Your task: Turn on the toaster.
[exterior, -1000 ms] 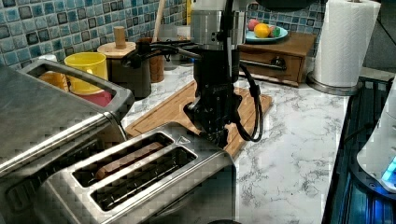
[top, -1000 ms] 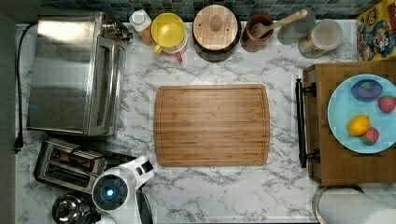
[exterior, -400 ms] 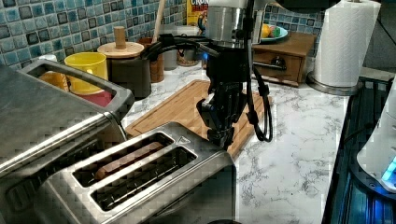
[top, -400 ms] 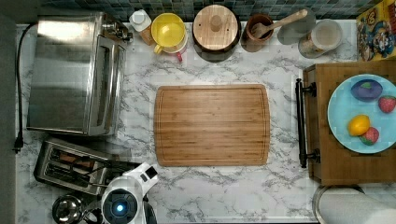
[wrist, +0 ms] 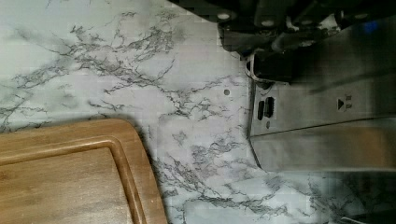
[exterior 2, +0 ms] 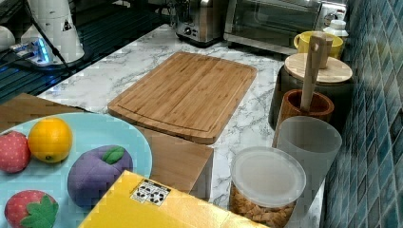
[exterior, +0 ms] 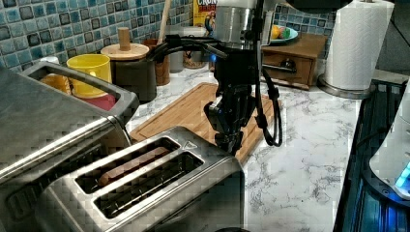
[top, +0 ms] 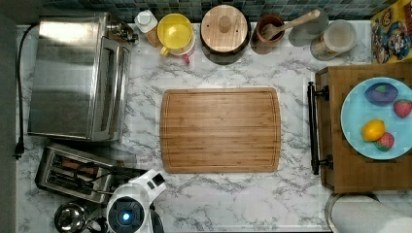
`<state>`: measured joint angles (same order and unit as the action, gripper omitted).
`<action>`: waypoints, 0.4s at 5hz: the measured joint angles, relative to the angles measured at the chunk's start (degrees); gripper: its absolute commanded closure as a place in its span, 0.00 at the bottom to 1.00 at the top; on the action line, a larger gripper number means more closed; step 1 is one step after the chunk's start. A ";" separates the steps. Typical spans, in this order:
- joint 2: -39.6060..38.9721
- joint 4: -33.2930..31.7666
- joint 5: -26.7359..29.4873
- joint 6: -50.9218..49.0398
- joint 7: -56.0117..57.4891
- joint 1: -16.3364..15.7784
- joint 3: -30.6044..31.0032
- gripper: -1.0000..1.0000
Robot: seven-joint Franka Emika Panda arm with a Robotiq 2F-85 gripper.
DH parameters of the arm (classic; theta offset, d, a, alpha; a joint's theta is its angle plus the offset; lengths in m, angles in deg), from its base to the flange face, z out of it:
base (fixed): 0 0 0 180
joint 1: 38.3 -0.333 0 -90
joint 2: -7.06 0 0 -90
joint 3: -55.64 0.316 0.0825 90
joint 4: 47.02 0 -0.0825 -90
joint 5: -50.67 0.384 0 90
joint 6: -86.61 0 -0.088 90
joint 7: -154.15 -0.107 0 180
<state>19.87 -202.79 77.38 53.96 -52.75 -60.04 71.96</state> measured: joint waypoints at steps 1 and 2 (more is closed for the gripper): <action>-0.08 0.00 0.00 -0.06 0.00 -0.13 -0.22 1.00; -0.04 0.00 0.00 -0.06 0.00 -0.10 -0.24 1.00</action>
